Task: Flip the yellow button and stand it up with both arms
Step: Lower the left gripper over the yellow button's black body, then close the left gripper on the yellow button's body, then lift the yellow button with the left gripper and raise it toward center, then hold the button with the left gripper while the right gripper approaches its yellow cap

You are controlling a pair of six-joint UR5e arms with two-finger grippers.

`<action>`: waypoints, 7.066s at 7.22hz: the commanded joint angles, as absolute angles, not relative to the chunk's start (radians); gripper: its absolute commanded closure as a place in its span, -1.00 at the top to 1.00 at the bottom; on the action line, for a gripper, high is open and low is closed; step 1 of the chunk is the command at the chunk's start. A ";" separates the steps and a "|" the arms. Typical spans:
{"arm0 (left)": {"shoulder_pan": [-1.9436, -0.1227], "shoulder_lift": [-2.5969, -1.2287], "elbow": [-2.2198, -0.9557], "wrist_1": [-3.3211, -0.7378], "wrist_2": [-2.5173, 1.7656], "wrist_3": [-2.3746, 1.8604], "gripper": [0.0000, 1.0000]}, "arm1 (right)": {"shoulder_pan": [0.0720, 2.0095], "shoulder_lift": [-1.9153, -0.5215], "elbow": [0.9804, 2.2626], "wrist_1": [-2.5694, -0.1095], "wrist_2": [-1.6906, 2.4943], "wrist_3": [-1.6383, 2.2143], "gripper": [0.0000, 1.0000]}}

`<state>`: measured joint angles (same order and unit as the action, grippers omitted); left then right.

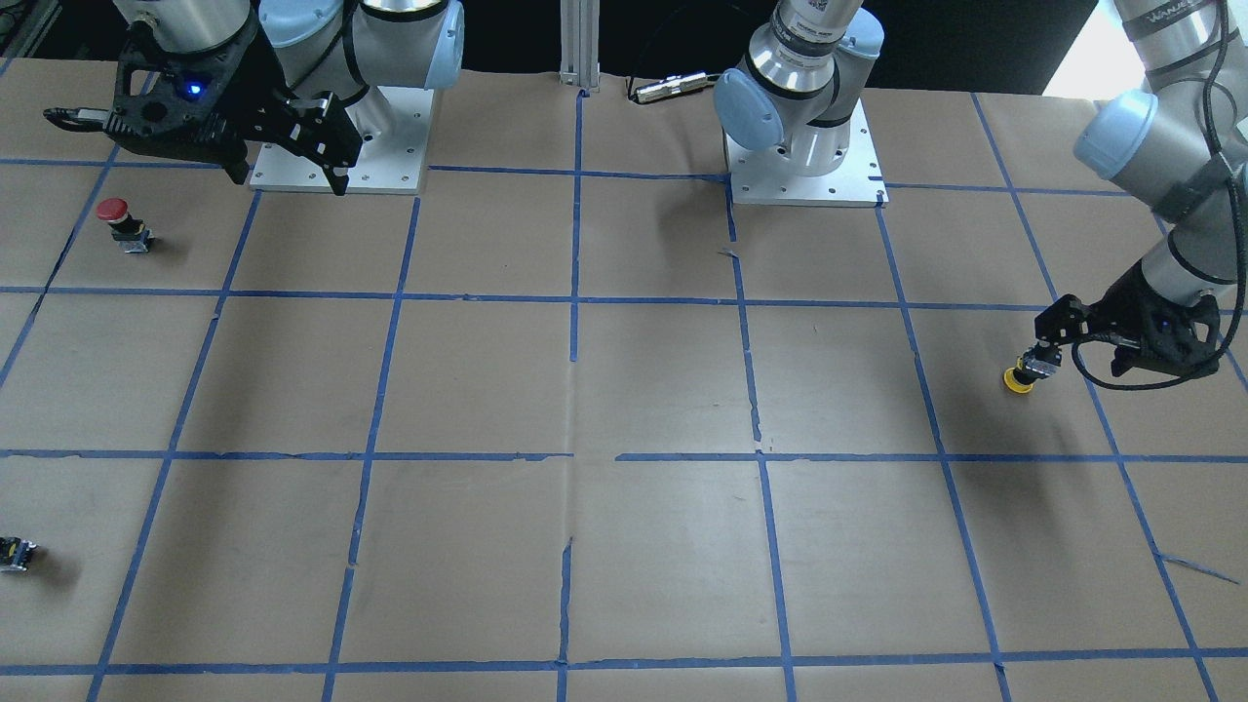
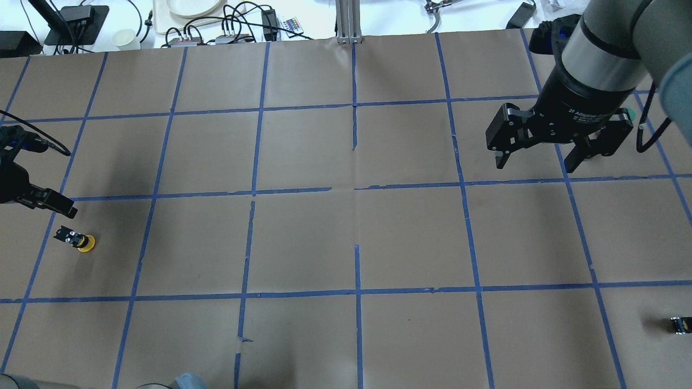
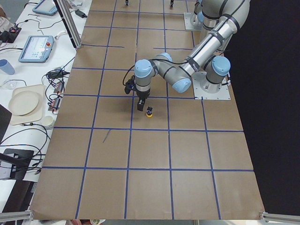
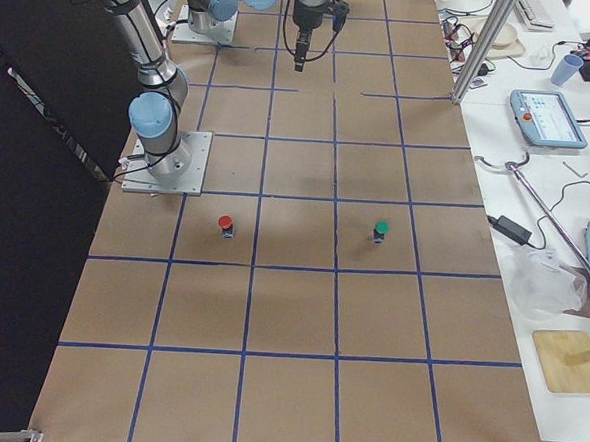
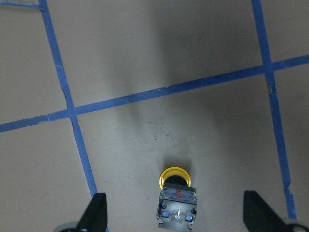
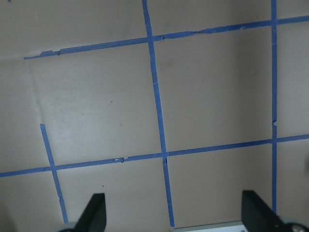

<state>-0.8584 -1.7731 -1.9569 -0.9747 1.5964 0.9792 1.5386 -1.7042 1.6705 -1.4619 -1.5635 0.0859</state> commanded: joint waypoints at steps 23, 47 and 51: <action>-0.841 -1.796 -2.008 -0.974 1.609 1.071 -0.04 | 1.539 -1.706 1.669 -1.462 -1.565 0.084 1.00; -1.436 -1.417 -2.013 -1.408 0.091 0.031 -0.99 | 1.321 -1.583 1.641 -1.213 -0.421 1.053 1.00; -1.442 -1.424 -2.013 -1.404 0.089 0.034 -0.98 | 1.400 -1.606 1.684 -1.190 -0.341 1.089 1.00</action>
<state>-1.4413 -1.4213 -2.0127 -1.4049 0.0882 0.0334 1.3810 -1.5960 1.6636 -1.1925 -0.3464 1.0869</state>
